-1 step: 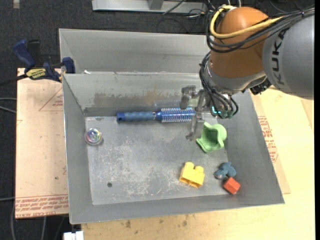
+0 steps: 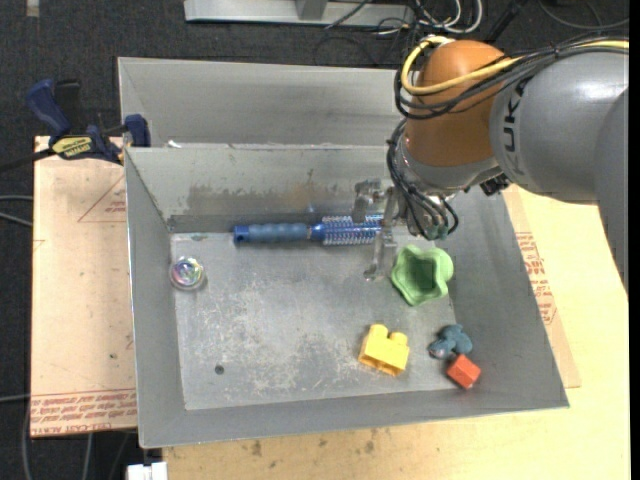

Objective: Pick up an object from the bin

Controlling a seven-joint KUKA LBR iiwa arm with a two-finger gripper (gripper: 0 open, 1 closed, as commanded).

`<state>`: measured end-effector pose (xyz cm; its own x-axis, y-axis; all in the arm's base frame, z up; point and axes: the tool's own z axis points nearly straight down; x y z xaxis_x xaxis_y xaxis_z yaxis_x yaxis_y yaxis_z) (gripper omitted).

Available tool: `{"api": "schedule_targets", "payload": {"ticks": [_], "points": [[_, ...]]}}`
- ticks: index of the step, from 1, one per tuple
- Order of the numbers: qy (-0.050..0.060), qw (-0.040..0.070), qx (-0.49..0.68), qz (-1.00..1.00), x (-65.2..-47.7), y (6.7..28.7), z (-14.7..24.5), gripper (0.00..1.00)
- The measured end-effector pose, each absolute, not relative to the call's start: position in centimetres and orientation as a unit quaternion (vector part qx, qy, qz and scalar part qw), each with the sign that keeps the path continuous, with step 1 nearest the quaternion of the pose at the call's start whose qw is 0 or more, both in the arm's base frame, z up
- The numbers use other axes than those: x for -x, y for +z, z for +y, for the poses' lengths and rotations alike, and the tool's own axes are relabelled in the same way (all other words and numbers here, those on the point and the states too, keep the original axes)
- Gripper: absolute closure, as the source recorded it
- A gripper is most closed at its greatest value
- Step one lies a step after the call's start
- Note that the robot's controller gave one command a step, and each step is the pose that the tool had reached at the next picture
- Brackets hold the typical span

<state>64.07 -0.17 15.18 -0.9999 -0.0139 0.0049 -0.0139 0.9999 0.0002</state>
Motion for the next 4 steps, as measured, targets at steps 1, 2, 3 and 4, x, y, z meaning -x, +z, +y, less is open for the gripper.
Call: {"api": "schedule_targets", "payload": {"ticks": [1,2,3,4], "points": [[0.001,0.002,0.052,-0.999,-62.9,8.8,-9.6,0.00],[0.000,-0.002,0.048,-0.999,-63.2,9.2,-9.2,1.00],[0.000,-0.004,0.035,-0.999,-62.9,14.0,-8.4,1.00],[0.000,-0.006,0.032,-0.999,-61.8,23.8,-6.5,1.00]]}}
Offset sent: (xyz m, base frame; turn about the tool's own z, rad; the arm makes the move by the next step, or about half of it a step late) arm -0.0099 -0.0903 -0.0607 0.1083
